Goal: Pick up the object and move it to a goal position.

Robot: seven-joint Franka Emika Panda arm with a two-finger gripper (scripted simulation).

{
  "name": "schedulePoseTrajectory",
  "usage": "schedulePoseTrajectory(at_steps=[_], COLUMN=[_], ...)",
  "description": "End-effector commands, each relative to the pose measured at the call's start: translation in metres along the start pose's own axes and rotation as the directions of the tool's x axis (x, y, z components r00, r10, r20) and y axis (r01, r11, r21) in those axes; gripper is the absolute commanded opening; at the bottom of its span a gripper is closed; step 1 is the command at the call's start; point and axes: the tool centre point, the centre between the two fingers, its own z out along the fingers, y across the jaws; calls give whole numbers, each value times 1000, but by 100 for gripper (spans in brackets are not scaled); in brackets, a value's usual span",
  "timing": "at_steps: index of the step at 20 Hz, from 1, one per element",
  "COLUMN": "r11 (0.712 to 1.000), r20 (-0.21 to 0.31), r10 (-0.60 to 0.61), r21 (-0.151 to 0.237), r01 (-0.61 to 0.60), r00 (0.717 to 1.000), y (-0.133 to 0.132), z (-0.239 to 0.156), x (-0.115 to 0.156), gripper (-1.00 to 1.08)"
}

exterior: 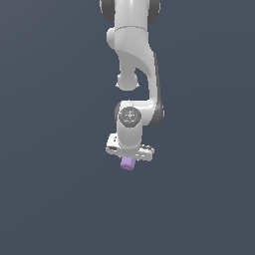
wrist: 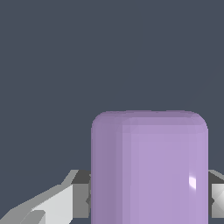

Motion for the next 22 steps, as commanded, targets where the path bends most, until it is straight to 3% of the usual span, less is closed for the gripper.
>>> schedulePoseTrajectory(at_steps=[1, 12, 22], r11=[1000, 1000, 1000], r20=[0, 0, 0], r10=[1, 0, 0], r21=[0, 0, 0], r01=[-1, 0, 0], r00=[1000, 1000, 1000], y=[1, -6, -25], z=[0, -23, -96], x=[0, -9, -38], gripper=[-100, -100, -100])
